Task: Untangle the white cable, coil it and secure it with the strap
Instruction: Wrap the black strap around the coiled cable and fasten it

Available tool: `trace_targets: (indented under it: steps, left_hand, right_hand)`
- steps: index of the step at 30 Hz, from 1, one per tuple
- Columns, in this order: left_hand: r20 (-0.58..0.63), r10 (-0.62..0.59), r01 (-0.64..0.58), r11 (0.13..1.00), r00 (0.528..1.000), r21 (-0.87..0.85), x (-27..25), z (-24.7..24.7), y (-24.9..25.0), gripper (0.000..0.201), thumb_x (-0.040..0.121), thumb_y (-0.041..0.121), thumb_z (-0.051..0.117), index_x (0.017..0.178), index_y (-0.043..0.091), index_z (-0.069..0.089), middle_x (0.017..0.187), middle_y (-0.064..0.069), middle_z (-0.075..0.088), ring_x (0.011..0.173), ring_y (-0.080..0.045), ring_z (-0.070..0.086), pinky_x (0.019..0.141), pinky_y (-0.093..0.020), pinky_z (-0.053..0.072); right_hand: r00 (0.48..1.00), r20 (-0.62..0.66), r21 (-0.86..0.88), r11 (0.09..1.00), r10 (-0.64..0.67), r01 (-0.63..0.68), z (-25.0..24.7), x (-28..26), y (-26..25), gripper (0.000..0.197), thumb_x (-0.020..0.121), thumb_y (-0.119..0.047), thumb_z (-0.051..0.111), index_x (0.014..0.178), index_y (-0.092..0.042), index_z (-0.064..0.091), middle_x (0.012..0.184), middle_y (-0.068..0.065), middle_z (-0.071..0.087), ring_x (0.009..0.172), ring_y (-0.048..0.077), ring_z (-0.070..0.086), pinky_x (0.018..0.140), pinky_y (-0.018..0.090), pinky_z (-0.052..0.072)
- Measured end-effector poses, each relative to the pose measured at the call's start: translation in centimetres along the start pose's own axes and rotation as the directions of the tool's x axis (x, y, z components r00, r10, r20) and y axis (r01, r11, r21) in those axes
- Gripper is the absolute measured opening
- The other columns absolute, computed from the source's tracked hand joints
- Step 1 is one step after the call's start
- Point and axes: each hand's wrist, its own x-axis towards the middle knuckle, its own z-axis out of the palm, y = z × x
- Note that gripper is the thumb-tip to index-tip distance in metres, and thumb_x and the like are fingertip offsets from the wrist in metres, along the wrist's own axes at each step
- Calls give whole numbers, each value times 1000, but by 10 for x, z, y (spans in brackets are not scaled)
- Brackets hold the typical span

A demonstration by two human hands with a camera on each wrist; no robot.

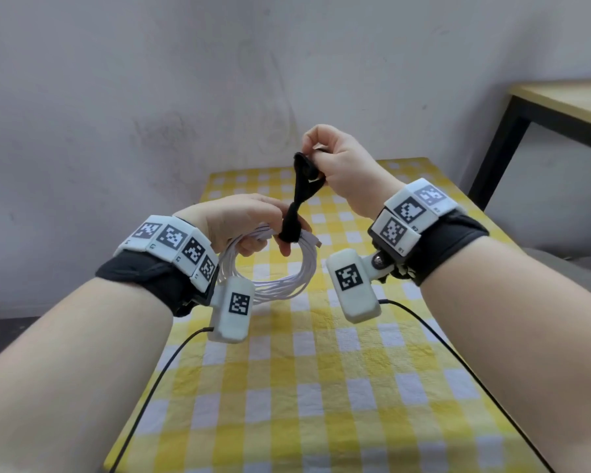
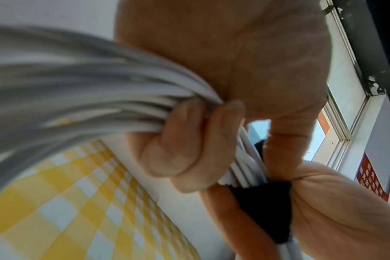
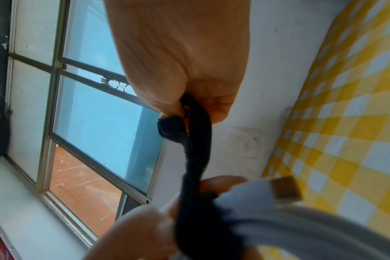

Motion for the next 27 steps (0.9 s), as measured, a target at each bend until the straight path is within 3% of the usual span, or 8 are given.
trace_targets:
  steps: [3,8,13,16,18,21,24,27]
  left_hand:
    - [43,20,-17,998,999,-62,-1,-2,0,36,72,19,54,103,8,68,80,-14,64,38,-10,32,39,-19,18]
    - [-10,61,-61,997,998,-37,-1,-5,-8,23,89,22,61,107,8,67,72,-9,60,40,-8,29,38,-17,18]
    - [-135,-1,4,1000,991,23,3,-10,-14,22,93,21,56,103,6,68,67,-7,61,41,-10,26,37,-17,18]
    - [-176,-2,6,1000,984,23,1,-14,-15,20,94,21,55,100,8,68,67,-7,60,41,-10,25,38,-17,17]
    - [-177,8,-3,1000,984,24,0,-14,-13,17,93,22,56,92,13,70,67,-8,60,41,-10,26,39,-17,17]
    - [-136,11,-8,1000,991,25,-1,-12,-8,17,93,22,56,90,13,70,66,-8,59,42,-11,26,40,-18,16]
    - [-37,-10,10,1000,999,15,-2,-8,-8,26,94,26,53,100,7,70,66,-9,60,41,-12,28,40,-19,16]
    - [44,-11,12,1000,999,-13,-2,-5,-8,29,91,30,53,100,9,72,66,-10,58,42,-12,28,41,-21,15]
  right_hand:
    - [1000,-1,27,999,18,-18,-5,0,4,33,92,4,36,77,-22,49,71,-1,52,60,10,46,54,15,37]
    - [996,75,-3,999,38,-38,-12,-3,4,22,94,-4,45,94,-22,57,75,-2,56,69,11,52,71,23,42]
    - [970,183,-224,968,160,-117,-16,-9,-6,21,85,-8,55,95,-21,68,69,-6,59,56,2,52,60,15,43]
    - [925,276,-502,860,261,-93,-16,-13,-11,17,89,-27,57,93,-21,71,61,-7,58,52,4,50,56,19,40]
    - [885,307,-671,739,351,-60,-14,-15,-10,28,92,-37,50,93,-20,72,64,-3,63,63,9,55,67,26,43]
    - [886,273,-789,614,375,-18,-8,-14,-5,37,96,-42,40,113,-21,66,108,0,67,102,17,58,88,33,43]
    - [943,233,-595,802,238,-56,-5,-11,-1,38,99,-37,37,121,-17,62,121,0,61,109,15,54,89,28,40]
    - [981,118,-192,973,156,-131,-5,-8,6,24,95,-29,52,111,-17,67,101,-4,68,72,-2,56,66,16,41]
